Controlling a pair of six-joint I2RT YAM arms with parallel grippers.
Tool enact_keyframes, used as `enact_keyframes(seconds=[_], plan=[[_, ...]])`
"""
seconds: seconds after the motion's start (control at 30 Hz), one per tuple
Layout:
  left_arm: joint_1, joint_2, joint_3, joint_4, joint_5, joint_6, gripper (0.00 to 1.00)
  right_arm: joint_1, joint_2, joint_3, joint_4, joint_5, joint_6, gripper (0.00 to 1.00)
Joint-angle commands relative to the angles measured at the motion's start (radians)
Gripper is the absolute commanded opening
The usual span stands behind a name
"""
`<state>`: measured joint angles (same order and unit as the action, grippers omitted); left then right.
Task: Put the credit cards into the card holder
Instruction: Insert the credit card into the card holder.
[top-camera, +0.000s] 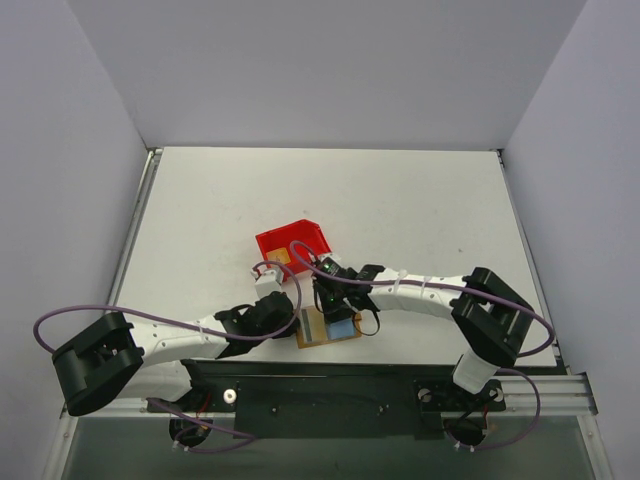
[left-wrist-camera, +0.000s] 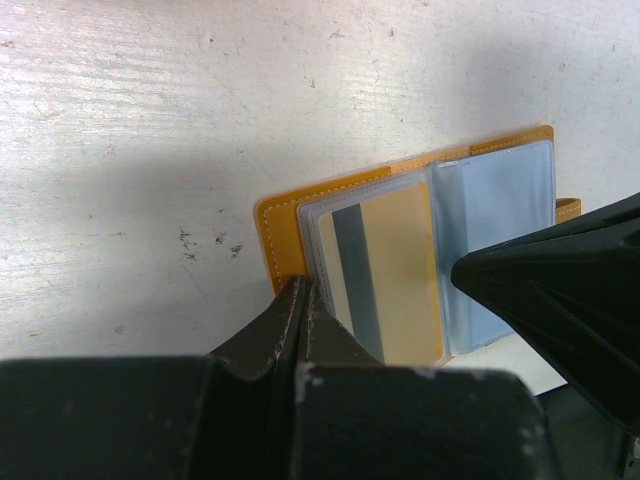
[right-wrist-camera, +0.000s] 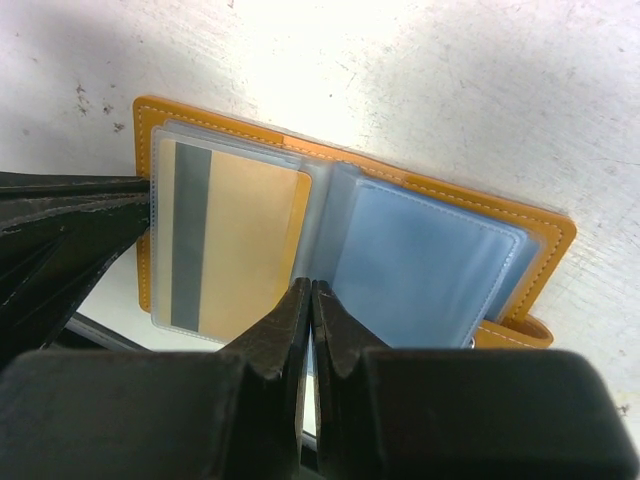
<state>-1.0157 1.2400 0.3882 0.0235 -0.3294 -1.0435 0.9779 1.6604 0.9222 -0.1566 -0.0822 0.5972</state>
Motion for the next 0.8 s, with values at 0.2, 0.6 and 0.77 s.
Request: enact_keyframes(seconds=[0.2, 0.6, 0.77], plan=[[-0.009, 0.038, -0.032, -0.106, 0.03, 0.007, 0.0, 0.025, 0.038, 0.073, -0.129, 0.075, -0.039, 0.0], [-0.009, 0.03, -0.037, -0.106, 0.029, 0.005, 0.0, 0.045, 0.114, 0.09, -0.124, 0.049, -0.033, 0.0], [-0.009, 0.039, -0.032, -0.105, 0.032, 0.01, 0.0, 0.044, 0.116, 0.073, -0.078, -0.004, -0.027, 0.0]])
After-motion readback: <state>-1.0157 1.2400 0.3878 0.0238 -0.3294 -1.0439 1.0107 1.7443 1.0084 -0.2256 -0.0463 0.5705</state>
